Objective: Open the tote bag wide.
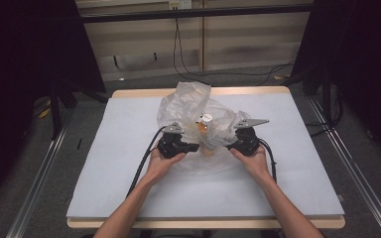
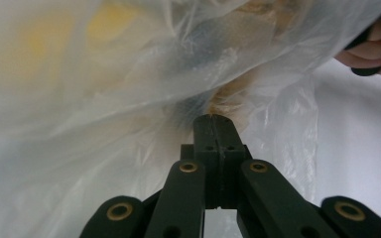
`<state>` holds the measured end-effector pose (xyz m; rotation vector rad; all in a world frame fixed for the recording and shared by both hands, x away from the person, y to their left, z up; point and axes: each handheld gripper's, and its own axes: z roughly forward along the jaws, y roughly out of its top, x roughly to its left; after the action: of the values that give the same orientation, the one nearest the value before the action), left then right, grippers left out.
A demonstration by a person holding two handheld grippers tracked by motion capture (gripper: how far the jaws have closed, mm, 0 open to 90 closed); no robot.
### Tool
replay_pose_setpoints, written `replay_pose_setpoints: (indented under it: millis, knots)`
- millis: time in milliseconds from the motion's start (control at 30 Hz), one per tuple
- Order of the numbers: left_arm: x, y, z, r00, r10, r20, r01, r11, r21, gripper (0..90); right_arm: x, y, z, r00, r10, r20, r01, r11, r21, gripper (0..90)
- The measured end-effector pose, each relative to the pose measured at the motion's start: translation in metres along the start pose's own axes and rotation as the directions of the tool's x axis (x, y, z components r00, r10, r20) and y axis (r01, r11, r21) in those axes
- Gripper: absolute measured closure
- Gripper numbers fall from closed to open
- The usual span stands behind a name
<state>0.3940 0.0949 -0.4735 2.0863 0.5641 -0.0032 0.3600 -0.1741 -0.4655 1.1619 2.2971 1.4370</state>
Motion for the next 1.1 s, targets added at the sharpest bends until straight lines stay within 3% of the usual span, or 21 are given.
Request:
replay_pose_setpoints:
  millis: [167, 200, 233, 267, 367, 433, 533, 600, 667, 733, 800, 900, 933, 1067, 1100]
  knots:
    - [-0.002, -0.006, 0.005, 0.9998, -0.005, -0.017, 0.007, 0.9979, 0.064, 90.0, -0.006, -0.011, 0.012, 0.9999, 0.006, 0.013, -0.007, 0.997, 0.07, 90.0]
    - [-0.002, -0.008, 0.007, 0.9995, -0.023, -0.022, 0.024, 0.9979, 0.06, 90.0, -0.006, -0.014, 0.013, 0.9999, 0.002, 0.013, -0.004, 0.995, 0.099, 90.0]
    - [0.001, -0.008, 0.006, 0.9998, 0.004, -0.017, -0.003, 0.9972, 0.074, 90.0, -0.006, -0.017, 0.015, 0.9996, -0.018, 0.023, 0.015, 0.991, 0.131, 90.0]
    - [0.001, -0.009, 0.007, 0.9998, -0.005, -0.021, 0.006, 0.9976, 0.068, 90.0, -0.006, -0.02, 0.018, 0.9993, -0.026, 0.026, 0.022, 0.988, 0.152, 90.0]
    - [0.003, -0.011, 0.007, 0.9997, 0.001, -0.022, 0.001, 0.9965, 0.083, 90.0, -0.006, -0.02, 0.018, 0.9997, -0.012, 0.023, 0.008, 0.989, 0.148, 90.0]
    - [0.002, -0.015, 0.007, 0.9979, -0.043, -0.049, 0.048, 0.9936, 0.102, 90.0, -0.006, -0.02, 0.018, 0.9996, -0.02, 0.019, 0.017, 0.987, 0.159, 90.0]
    - [0.004, -0.015, 0.004, 0.999, -0.024, -0.038, 0.028, 0.9943, 0.103, 90.0, -0.006, -0.019, 0.015, 0.9995, -0.021, 0.022, 0.017, 0.986, 0.164, 90.0]
    - [0.003, -0.016, 0.003, 0.9986, -0.04, -0.035, 0.043, 0.9951, 0.089, 90.0, -0.006, -0.02, 0.009, 0.9999, -0.006, -0.011, 0.007, 0.991, 0.133, 90.0]
    - [0.0, -0.013, -0.003, 0.999, -0.031, -0.032, 0.033, 0.9967, 0.074, 90.0, -0.004, -0.019, 0.004, 0.9997, -0.01, -0.021, 0.013, 0.993, 0.114, 90.0]
    - [-0.005, -0.009, -0.01, 0.9994, -0.022, -0.025, 0.023, 0.9982, 0.055, 90.0, 0.003, -0.012, -0.014, 0.9997, -0.004, -0.024, 0.005, 0.997, 0.076, 90.0]
    - [-0.015, -0.003, -0.024, 0.9997, 0.014, -0.019, -0.013, 0.9993, 0.034, 90.0, 0.009, -0.009, -0.028, 0.9993, -0.006, -0.038, 0.008, 0.999, 0.042, 90.0]
    - [-0.021, -0.001, -0.032, 0.9999, 0.016, -0.002, -0.016, 0.9998, -0.009, 90.0, 0.016, -0.008, -0.041, 0.9986, -0.013, -0.052, 0.013, 1.0, 0.011, 90.0]
    - [-0.025, 0.003, -0.04, 0.9994, 0.033, 0.009, -0.033, 0.9988, -0.036, 90.0, 0.023, -0.009, -0.052, 0.998, -0.025, -0.058, 0.025, 1.0, -0.004, 90.0]
    - [-0.033, 0.007, -0.05, 0.9985, 0.05, 0.022, -0.049, 0.9965, -0.068, 90.0, 0.029, -0.013, -0.068, 0.998, -0.038, -0.05, 0.037, 0.999, -0.02, 90.0]
    - [-0.039, 0.01, -0.057, 0.9979, 0.061, 0.024, -0.059, 0.9949, -0.082, 90.0, 0.03, -0.015, -0.08, 0.998, -0.039, -0.049, 0.037, 0.999, -0.038, 90.0]
